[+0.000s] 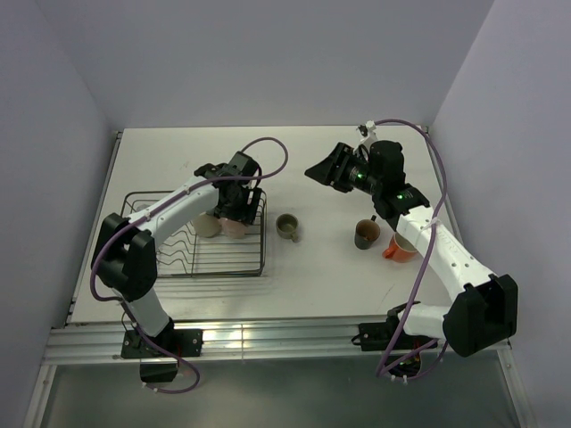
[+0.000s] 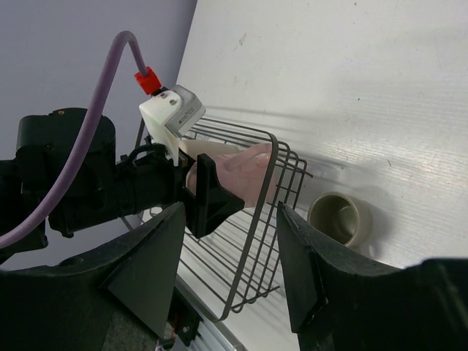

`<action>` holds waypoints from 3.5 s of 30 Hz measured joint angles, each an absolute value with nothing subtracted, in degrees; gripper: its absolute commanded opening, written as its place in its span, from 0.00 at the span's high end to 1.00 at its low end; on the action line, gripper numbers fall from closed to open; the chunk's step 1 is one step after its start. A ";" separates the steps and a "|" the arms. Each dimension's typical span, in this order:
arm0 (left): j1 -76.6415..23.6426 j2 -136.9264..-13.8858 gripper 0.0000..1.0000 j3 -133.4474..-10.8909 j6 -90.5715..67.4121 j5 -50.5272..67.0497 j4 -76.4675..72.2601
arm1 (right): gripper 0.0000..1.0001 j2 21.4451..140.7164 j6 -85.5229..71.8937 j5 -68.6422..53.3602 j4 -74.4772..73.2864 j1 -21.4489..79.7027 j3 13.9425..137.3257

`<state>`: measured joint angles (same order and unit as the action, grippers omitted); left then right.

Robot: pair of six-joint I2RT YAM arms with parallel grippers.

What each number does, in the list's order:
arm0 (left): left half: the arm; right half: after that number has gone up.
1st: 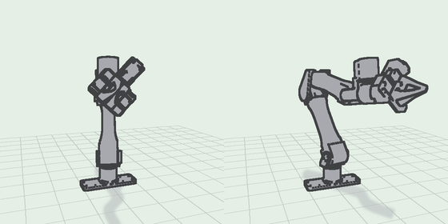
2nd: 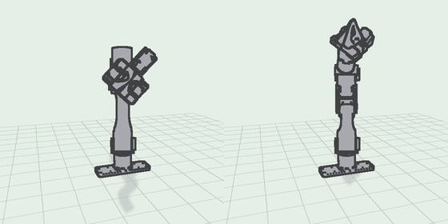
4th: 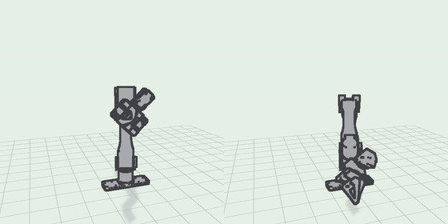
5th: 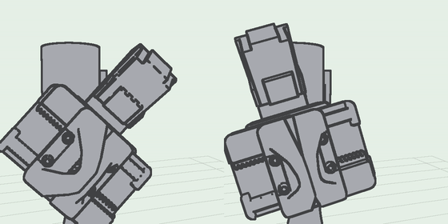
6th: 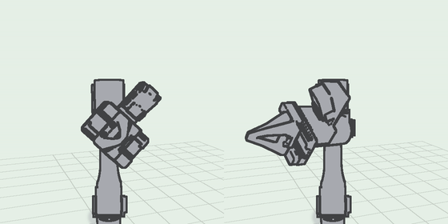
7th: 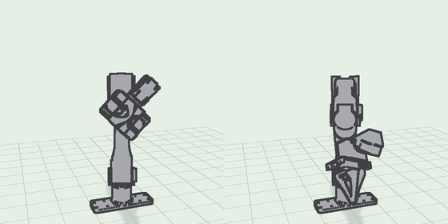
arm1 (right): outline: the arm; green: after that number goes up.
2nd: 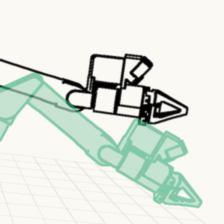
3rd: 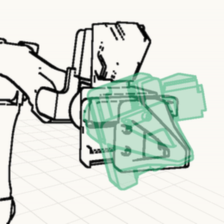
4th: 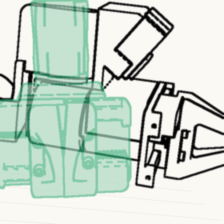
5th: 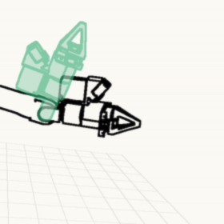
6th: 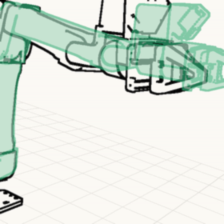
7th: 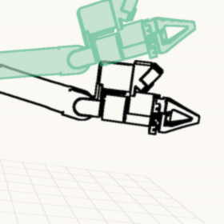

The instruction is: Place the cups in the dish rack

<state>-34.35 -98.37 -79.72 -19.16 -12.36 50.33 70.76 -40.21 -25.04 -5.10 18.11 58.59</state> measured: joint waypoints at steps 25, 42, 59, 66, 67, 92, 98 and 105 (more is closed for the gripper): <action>-34.98 -98.37 0.22 -79.70 -19.18 -14.13 50.19 | 0.39 70.76 -40.62 -25.17 -5.04 18.11 58.52; -35.16 -98.37 0.01 -79.61 -19.25 -15.11 48.69 | 0.39 70.96 -40.60 -25.19 -4.69 18.11 58.52; -35.68 -97.41 0.01 -85.95 -19.22 -18.28 49.63 | 0.39 71.20 -40.49 -25.10 -5.30 18.11 58.59; -35.86 -93.62 0.01 -89.10 -19.35 -19.62 50.46 | 0.39 71.05 -37.87 -20.18 -11.31 18.11 61.04; -35.90 -92.68 0.01 -89.14 -19.38 -19.64 50.43 | 0.39 70.83 -37.36 -18.70 -12.78 18.11 61.63; -38.39 -71.00 0.01 -79.53 -20.64 -11.22 42.57 | 0.45 67.92 -34.59 7.40 -49.82 -4.25 67.00; -38.39 -70.89 0.01 -79.07 -20.64 -10.50 42.09 | 0.44 69.08 -34.61 8.58 -53.63 -7.79 66.26; -38.39 -70.87 0.01 -78.63 -20.60 -10.28 41.23 | 0.45 71.05 -34.85 8.25 -54.61 -9.80 65.91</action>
